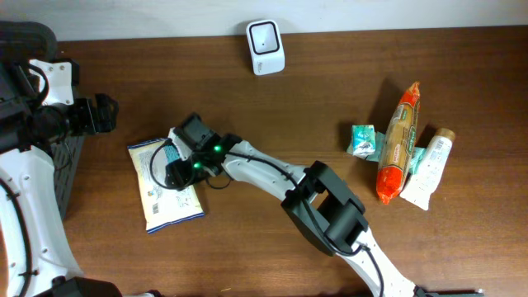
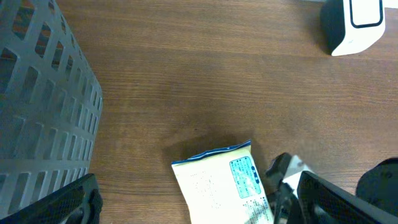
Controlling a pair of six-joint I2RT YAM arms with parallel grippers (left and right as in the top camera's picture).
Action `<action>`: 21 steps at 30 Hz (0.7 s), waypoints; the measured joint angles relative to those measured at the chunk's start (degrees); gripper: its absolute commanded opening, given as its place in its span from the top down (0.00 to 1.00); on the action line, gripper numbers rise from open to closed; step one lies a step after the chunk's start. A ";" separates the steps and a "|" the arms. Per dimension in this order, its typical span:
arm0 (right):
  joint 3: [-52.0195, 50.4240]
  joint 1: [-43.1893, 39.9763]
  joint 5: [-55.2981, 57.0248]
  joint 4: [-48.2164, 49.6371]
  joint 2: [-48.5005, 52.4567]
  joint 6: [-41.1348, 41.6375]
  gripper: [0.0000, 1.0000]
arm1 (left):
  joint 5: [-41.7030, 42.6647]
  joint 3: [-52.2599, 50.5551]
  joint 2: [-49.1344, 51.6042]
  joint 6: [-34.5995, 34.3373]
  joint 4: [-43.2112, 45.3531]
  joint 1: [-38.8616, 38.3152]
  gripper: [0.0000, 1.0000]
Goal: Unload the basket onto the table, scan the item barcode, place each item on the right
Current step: 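Reach the right gripper to the white snack bag and grasp it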
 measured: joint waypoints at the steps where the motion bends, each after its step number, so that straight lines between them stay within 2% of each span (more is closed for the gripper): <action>1: 0.09 0.55 0.15 0.74 0.28 -0.02 0.47 | 0.00 0.00 0.00 -0.02 0.00 0.00 0.01; 2: 0.44 1.51 0.39 1.86 0.74 -0.11 0.79 | 0.00 0.00 0.00 -0.02 0.00 0.00 0.01; 3: 0.63 2.40 0.42 2.21 1.16 -0.37 0.96 | 0.00 0.00 0.00 0.00 0.00 0.00 0.01; 5: 0.87 3.10 -0.70 2.29 1.99 0.57 0.96 | 0.00 0.00 0.00 -0.02 0.00 0.00 0.01; 8: 0.79 -0.28 -10.23 -0.90 2.21 1.18 0.96 | 0.00 0.00 0.00 -0.02 -0.02 0.00 0.01; 11: 0.15 -10.34 -15.04 -12.92 0.42 0.15 0.96 | 0.00 0.00 0.00 0.00 0.00 0.00 0.01; 15: -0.48 -22.93 -8.85 -24.41 -5.55 -0.83 0.96 | 0.00 0.00 0.00 0.00 0.00 0.00 0.01; 17: -0.48 -22.03 -6.75 -27.12 -5.64 -5.38 0.96 | 0.00 0.00 0.00 0.00 0.00 0.00 0.01; 21: -0.48 -18.43 -5.14 -25.55 -5.64 -16.92 0.96 | 0.00 0.00 0.00 -0.02 0.00 0.00 0.01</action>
